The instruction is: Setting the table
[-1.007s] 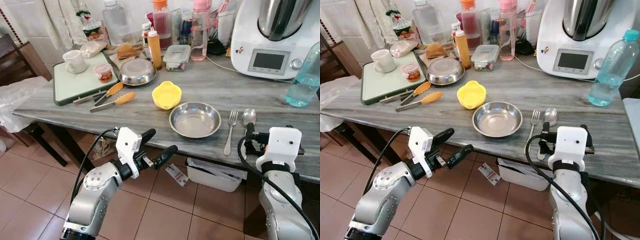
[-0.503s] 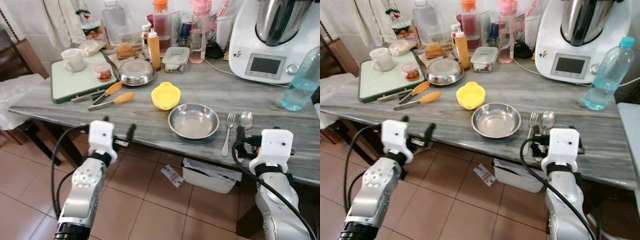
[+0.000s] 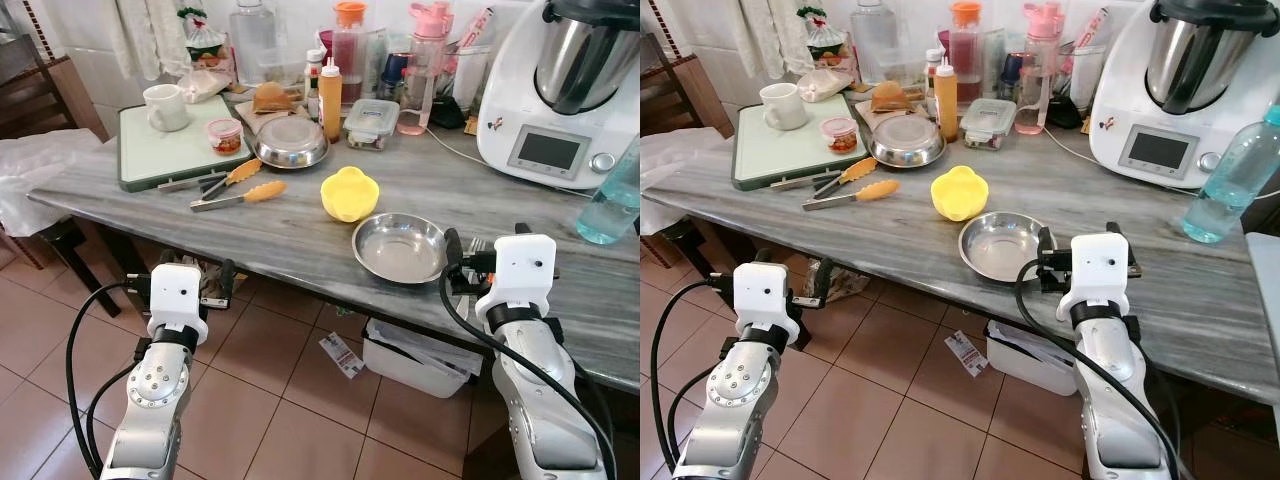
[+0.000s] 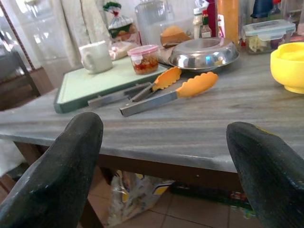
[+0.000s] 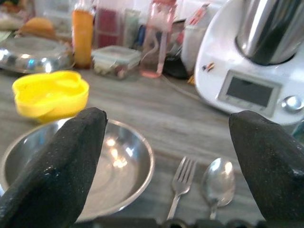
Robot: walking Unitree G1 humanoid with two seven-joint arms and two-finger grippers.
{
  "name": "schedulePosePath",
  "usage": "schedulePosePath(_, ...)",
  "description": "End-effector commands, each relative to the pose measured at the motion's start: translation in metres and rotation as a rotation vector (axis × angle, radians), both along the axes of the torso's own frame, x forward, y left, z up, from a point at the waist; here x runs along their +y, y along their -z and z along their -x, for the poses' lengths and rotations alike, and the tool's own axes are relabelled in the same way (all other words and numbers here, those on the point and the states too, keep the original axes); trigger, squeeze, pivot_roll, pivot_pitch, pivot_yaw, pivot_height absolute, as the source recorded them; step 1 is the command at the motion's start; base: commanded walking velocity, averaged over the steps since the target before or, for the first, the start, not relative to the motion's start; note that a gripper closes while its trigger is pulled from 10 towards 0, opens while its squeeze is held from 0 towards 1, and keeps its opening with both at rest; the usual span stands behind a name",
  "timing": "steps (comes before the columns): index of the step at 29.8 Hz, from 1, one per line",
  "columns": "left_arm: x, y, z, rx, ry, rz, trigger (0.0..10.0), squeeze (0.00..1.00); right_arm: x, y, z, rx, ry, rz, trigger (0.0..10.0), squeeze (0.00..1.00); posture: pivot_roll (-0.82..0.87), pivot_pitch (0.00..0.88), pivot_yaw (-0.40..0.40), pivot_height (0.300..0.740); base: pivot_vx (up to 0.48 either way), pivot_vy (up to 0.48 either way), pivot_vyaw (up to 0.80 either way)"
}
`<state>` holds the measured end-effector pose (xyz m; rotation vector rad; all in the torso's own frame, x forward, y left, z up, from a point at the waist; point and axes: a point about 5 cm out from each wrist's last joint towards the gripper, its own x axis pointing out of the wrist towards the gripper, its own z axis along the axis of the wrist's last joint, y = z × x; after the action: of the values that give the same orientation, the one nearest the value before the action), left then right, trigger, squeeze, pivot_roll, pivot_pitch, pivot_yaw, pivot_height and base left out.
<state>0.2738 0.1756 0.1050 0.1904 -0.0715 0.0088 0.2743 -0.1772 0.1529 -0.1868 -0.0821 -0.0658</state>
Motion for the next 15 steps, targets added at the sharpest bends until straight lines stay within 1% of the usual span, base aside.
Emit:
schedulePosePath(1,-0.001,-0.004,0.0,-0.012,0.004,-0.031,10.0,0.0,0.001,0.002,0.0,0.014,-0.011,-0.008,10.0,0.0,-0.05,0.0,0.002,0.74,0.0,0.0,0.0)
schedulePosePath(2,-0.001,-0.003,0.0,-0.01,0.007,-0.029,10.0,0.0,0.001,0.003,0.001,0.012,-0.007,-0.016,10.0,0.0,-0.05,0.0,0.004,0.74,0.0,0.0,0.0)
schedulePosePath(3,-0.004,-0.001,0.002,-0.005,0.013,-0.023,10.0,0.0,0.002,0.004,0.003,0.008,-0.015,-0.05,10.0,0.0,-0.06,0.0,0.009,0.74,0.0,0.0,0.0)
schedulePosePath(5,-0.007,0.002,0.003,0.012,0.024,-0.022,10.0,0.0,0.003,0.005,0.005,0.018,-0.022,-0.07,10.0,0.0,-0.06,0.0,0.015,0.74,0.0,0.0,0.0)
schedulePosePath(8,-0.009,0.003,0.003,0.02,0.025,-0.026,10.0,0.0,0.003,0.006,0.006,0.017,-0.024,-0.068,10.0,0.0,-0.07,0.0,0.021,0.74,0.0,0.0,0.0)
schedulePosePath(11,-0.012,0.003,-0.001,0.028,0.041,-0.014,10.0,0.0,0.003,0.008,0.008,0.019,-0.015,-0.08,10.0,0.0,-0.07,0.0,0.03,0.74,0.0,0.0,0.0)
schedulePosePath(15,-0.013,0.002,-0.004,0.029,0.056,-0.023,10.0,0.0,0.0,0.009,0.008,0.022,-0.001,-0.083,10.0,0.0,-0.08,0.0,0.038,0.74,0.0,0.0,0.0)
